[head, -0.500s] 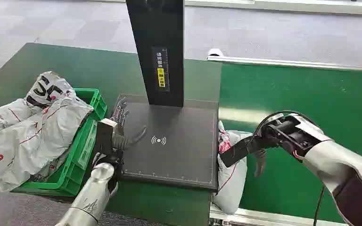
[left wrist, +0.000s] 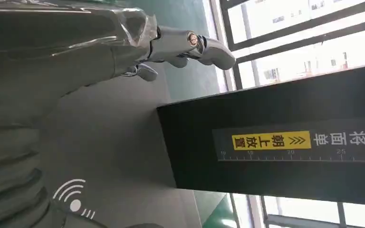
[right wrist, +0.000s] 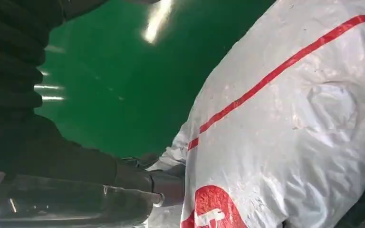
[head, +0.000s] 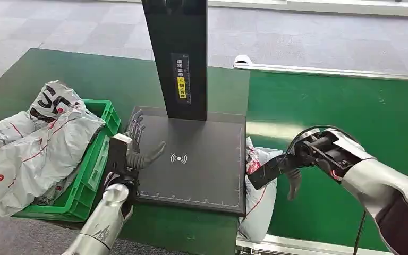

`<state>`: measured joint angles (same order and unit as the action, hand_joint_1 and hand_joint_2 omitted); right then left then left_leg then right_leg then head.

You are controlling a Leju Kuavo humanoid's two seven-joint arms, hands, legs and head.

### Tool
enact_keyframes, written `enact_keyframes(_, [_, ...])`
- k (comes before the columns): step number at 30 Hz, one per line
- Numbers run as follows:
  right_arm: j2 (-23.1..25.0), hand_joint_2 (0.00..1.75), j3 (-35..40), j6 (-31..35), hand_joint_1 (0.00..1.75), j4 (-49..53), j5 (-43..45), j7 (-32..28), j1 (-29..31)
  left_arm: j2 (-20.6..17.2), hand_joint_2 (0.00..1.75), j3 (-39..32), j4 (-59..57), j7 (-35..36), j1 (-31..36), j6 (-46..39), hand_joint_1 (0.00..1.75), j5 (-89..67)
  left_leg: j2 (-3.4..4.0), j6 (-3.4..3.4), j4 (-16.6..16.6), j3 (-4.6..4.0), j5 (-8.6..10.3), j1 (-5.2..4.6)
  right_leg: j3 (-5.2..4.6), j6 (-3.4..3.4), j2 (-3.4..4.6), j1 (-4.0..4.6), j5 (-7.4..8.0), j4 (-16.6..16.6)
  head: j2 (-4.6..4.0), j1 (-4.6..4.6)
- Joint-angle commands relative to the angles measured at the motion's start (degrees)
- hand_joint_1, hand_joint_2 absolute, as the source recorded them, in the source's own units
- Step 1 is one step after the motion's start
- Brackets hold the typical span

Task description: Moved the parcel from conveyor to table for the left to box.

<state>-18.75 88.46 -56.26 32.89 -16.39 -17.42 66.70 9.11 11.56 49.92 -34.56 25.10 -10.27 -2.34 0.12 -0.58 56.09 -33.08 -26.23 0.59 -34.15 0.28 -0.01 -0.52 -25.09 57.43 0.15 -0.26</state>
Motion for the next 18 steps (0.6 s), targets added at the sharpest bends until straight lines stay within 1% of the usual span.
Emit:
enact_keyframes(1, [0.4,1.75,1.5,-0.4,0.0,2.5,0.2,-0.2,0.9,-1.1,1.75,1.3,-1.6,0.4,1.0,0.0,0.0,0.2,0.06,0.01,0.0,0.07,-0.01,-0.01,0.03,-0.02,0.07,-0.01,0.01,0.0,-0.02,0.0])
enact_keyframes(3, [0.4,1.75,1.5,-0.4,0.0,2.5,0.2,-0.2,0.9,-1.1,1.75,1.3,-1.6,0.4,1.0,0.0,0.0,0.2,0.04,0.01,0.0,0.03,-0.01,-0.01,0.01,-0.01,0.05,-0.01,0.0,0.0,0.0,0.0])
enact_keyframes(4, [2.2,1.75,-5.9,11.5,1.75,-0.2,2.2,7.2,-11.3,0.2,1.75,-0.1,-0.7,1.1,0.2,-0.5,0.0,1.0,0.06,0.01,0.0,0.05,-0.02,-0.01,0.03,-0.02,0.06,0.0,0.01,0.0,-0.02,0.0])
enact_keyframes(5, [4.9,1.75,-7.4,20.4,1.75,-4.4,0.8,7.5,-20.6,0.8,1.75,0.1,0.3,1.7,-0.6,-0.7,0.0,0.3,-0.02,0.0,-0.1,0.21,0.0,0.09,0.26,-0.02,-0.02,0.09,0.03,-0.2,-0.02,0.0])
enact_keyframes(6, [7.4,1.75,-6.9,26.5,1.75,-9.3,0.0,5.4,-25.7,1.1,1.75,0.5,0.7,2.0,-1.0,-0.9,0.0,-0.1,-0.13,-0.02,-0.3,0.5,-0.01,0.24,0.64,-0.05,-0.13,0.25,0.03,-0.5,-0.02,0.0])
enact_keyframes(7, [7.6,1.75,-6.8,27.7,1.75,-9.8,0.0,5.4,-26.9,1.2,1.75,0.5,0.8,2.1,-1.0,-1.0,0.0,-0.1,-0.22,-0.02,-0.6,0.75,0.05,0.3,0.92,-0.06,-0.21,0.31,0.07,-0.8,0.0,-0.04])
enact_keyframes(9, [7.8,1.75,-6.6,27.0,1.75,-10.2,-0.1,5.0,-25.9,1.2,1.75,0.5,0.8,2.1,-1.0,-1.0,0.0,-0.1,-0.18,-0.16,-0.2,0.59,-0.18,0.41,0.83,-0.07,-0.12,0.39,-0.13,-0.5,0.0,0.07])
enact_keyframes(10, [7.8,1.75,-6.6,26.3,1.75,-10.4,-0.1,4.7,-25.1,1.1,1.75,0.5,0.8,2.1,-1.0,-0.9,0.0,-0.1,-0.2,-0.13,-0.3,0.7,-0.18,0.34,0.9,-0.05,-0.14,0.31,-0.16,-0.4,-0.02,0.04])
enact_keyframes(11, [7.8,1.75,-6.6,25.6,1.75,-10.4,0.0,4.5,-24.4,1.1,1.75,0.5,0.8,2.1,-1.0,-0.9,0.0,-0.1,0.0,-0.2,-0.3,0.9,-0.35,0.31,1.0,-0.11,0.02,0.29,-0.19,-0.4,0.0,-0.05])
enact_keyframes(12, [7.7,1.75,-6.6,25.0,1.75,-10.4,0.0,4.3,-23.8,1.0,1.75,0.5,0.8,2.1,-0.9,-0.8,0.0,-0.1,0.36,-0.27,-0.2,1.13,-0.64,0.41,1.2,-0.17,0.36,0.38,-0.27,-0.4,0.0,0.09])
enact_keyframes(13, [7.7,1.75,-6.6,24.8,1.75,-10.4,0.0,4.2,-23.6,1.0,1.75,0.5,0.8,2.1,-0.9,-0.8,0.0,-0.1,0.49,-0.34,-0.3,1.41,-0.64,0.4,1.35,-0.22,0.53,0.36,-0.24,-0.4,-0.02,-0.02])
enact_keyframes(14, [7.3,1.75,-8.7,24.2,1.75,-9.9,2.3,4.0,-23.5,0.9,1.75,0.5,0.8,2.1,-1.1,-0.3,0.0,-0.1,0.81,-0.31,-0.2,1.93,-1.08,0.42,1.79,-0.27,0.76,0.36,-0.53,-0.4,-0.02,0.07])
enact_keyframes(15, [7.1,1.75,-9.1,24.2,1.75,-9.7,2.7,4.0,-23.5,0.9,1.75,0.5,0.9,2.1,-1.2,-0.3,0.0,-0.1,0.94,-0.34,-0.2,2.23,-1.18,0.41,2.03,-0.3,0.86,0.35,-0.63,-0.3,-0.02,0.0])
enact_keyframes(16, [7.0,1.75,-9.4,24.0,1.75,-9.6,3.0,4.0,-23.3,0.9,1.75,0.6,0.9,2.1,-1.3,-0.2,0.0,-0.1,1.02,-0.33,-0.2,2.15,-1.15,0.46,1.97,-0.33,0.94,0.4,-0.57,-0.3,-0.02,0.02])
enact_keyframes(18, [6.7,1.75,-10.3,24.0,1.75,-9.1,3.8,3.9,-23.2,0.9,1.75,0.7,1.0,2.1,-1.4,-0.1,0.0,-0.1,0.99,-0.38,-0.1,2.36,-1.27,0.54,2.16,-0.36,0.95,0.48,-0.7,-0.2,-0.02,0.04])
